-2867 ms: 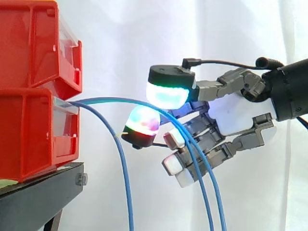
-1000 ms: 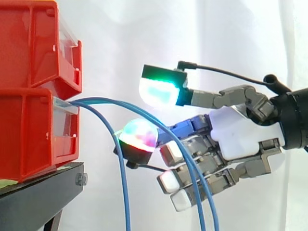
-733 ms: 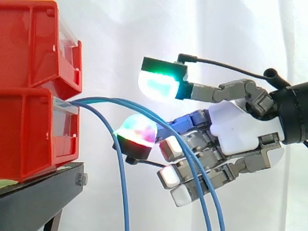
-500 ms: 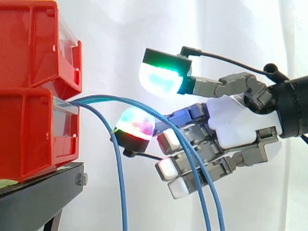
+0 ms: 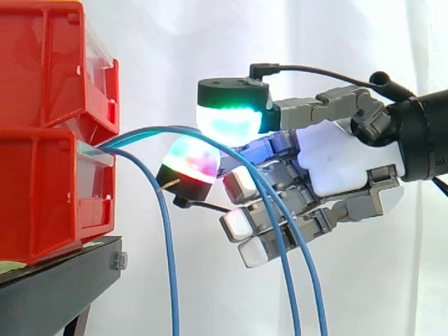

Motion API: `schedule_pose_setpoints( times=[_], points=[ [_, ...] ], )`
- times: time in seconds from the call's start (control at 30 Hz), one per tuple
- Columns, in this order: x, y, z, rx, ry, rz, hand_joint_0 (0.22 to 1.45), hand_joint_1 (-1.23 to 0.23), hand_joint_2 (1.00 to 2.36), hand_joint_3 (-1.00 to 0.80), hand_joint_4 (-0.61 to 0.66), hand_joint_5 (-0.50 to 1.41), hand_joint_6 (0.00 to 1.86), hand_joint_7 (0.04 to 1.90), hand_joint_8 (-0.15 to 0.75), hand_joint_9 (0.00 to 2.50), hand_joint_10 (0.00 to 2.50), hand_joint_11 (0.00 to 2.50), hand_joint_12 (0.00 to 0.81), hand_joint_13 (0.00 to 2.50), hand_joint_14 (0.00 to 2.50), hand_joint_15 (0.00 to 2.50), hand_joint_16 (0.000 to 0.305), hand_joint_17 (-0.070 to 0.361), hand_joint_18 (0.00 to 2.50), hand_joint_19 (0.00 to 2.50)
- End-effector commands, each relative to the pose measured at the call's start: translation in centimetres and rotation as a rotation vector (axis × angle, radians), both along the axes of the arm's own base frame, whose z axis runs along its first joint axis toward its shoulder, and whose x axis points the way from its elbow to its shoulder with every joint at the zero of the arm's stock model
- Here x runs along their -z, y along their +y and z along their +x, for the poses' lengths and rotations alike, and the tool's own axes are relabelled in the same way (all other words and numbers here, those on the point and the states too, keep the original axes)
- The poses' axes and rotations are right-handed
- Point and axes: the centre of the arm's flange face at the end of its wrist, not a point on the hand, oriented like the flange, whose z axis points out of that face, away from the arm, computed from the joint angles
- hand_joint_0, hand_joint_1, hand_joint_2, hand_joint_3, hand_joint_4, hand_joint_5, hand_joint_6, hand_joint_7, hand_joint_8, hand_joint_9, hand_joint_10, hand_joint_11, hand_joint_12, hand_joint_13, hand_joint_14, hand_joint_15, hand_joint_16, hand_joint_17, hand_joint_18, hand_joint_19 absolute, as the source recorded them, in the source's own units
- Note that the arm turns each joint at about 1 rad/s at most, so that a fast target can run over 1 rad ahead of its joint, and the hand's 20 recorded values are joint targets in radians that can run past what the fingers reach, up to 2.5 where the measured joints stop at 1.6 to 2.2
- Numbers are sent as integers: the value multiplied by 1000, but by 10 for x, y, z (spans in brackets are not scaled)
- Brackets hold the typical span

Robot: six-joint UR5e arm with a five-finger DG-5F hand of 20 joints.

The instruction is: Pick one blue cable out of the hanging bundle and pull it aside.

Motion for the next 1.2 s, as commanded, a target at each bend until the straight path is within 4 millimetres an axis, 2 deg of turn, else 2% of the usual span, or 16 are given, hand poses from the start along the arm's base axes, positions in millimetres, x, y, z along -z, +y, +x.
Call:
schedule_pose_setpoints(
  times=[0.0, 0.1, 0.23, 0.37, 0.47, 0.5, 0.53, 0.6, 0.73, 0.8, 0.9, 1.17],
  points=[
    [-4, 0, 0, 0, 0, 0, 634, -738, 1019, -112, -103, -169, 967, 806, 243, 1086, 23, 775, 259, 973, 23, 544, 49, 110, 738, 448],
    [-8, 0, 0, -2, 11, -3, 672, -769, 1021, -191, -120, -181, 967, 781, 222, 1054, 24, 776, 245, 946, 23, 552, 46, 104, 715, 444],
    [-10, -2, -3, 1, 30, -7, 754, -853, 1001, -494, -126, -187, 959, 732, 187, 1030, 24, 776, 228, 929, 22, 533, 44, 99, 700, 404],
    [-10, -5, -4, 4, 38, -7, 745, -887, 1000, -500, -79, -184, 947, 662, 175, 1016, 24, 770, 225, 930, 23, 539, 43, 97, 698, 391],
    [-8, -6, -4, 5, 43, -8, 698, -920, 1000, -500, -45, -177, 939, 711, 176, 1018, 23, 769, 223, 928, 25, 535, 43, 96, 695, 401],
    [-7, -6, -5, 5, 45, -8, 603, -875, 1000, -500, 0, -170, 936, 720, 183, 1033, 24, 767, 222, 933, 25, 546, 43, 97, 694, 417],
    [-7, -7, -5, 7, 45, -8, 503, -755, 1000, -500, 33, -166, 931, 699, 222, 1062, 23, 758, 244, 957, 23, 543, 48, 107, 726, 430],
    [-8, -7, -5, 7, 43, -8, 456, -602, 1000, -500, 69, -156, 912, 687, 255, 1093, 21, 723, 276, 981, 21, 536, 54, 121, 760, 420],
    [-8, -9, -6, 8, 52, -9, 473, -419, 1000, -500, 70, -146, 882, 713, 260, 1108, 20, 717, 281, 989, 22, 541, 54, 121, 754, 450],
    [-8, -10, -7, 10, 57, -9, 521, -426, 1000, -500, 52, -148, 877, 755, 246, 1095, 25, 722, 267, 973, 23, 548, 50, 112, 723, 473],
    [-6, -10, -8, 10, 67, -11, 573, -512, 1006, -428, 36, -151, 873, 814, 239, 1085, 22, 744, 257, 963, 24, 558, 48, 108, 704, 479],
    [-21, -17, -14, 16, 67, -18, 575, -596, 1012, -350, 44, -162, 896, 765, 239, 1063, 24, 746, 260, 956, 24, 556, 48, 108, 704, 478]
  ],
)
